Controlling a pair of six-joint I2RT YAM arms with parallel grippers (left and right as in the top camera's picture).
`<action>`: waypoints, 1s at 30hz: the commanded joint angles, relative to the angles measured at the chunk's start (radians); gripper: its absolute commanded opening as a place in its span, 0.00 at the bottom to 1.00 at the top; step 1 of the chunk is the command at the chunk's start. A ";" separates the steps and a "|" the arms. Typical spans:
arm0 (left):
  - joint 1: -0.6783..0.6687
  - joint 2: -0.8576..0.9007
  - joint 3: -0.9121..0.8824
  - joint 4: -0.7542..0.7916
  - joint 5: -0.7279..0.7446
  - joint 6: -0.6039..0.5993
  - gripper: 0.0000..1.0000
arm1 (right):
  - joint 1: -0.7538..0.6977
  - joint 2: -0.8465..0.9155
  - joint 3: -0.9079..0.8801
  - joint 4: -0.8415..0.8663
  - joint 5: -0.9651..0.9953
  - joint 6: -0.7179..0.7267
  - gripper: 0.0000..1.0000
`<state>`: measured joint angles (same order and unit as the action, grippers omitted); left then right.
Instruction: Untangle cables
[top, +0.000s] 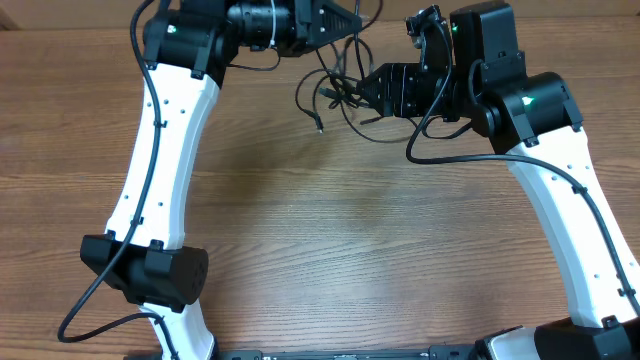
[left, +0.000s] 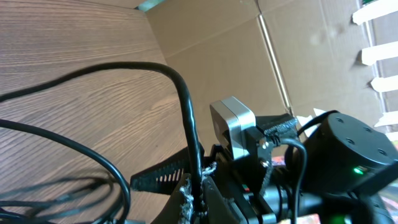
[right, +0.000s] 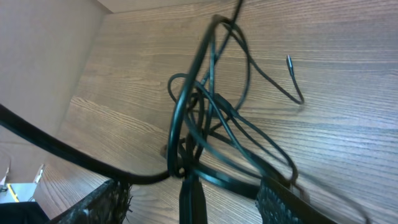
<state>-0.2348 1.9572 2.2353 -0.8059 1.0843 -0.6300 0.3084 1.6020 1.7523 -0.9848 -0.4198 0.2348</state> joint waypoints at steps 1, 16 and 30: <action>0.031 -0.010 0.011 0.009 0.095 -0.013 0.04 | 0.000 -0.002 0.008 0.019 -0.002 -0.008 0.64; 0.037 -0.010 0.011 -0.006 0.125 0.002 0.04 | 0.011 0.059 0.007 0.200 0.093 0.042 0.63; 0.038 -0.011 0.012 -0.008 0.122 0.025 0.04 | 0.047 0.182 0.008 0.192 0.091 0.079 0.04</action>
<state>-0.1959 1.9572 2.2353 -0.8177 1.1748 -0.6262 0.3607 1.8000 1.7519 -0.7956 -0.3504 0.3103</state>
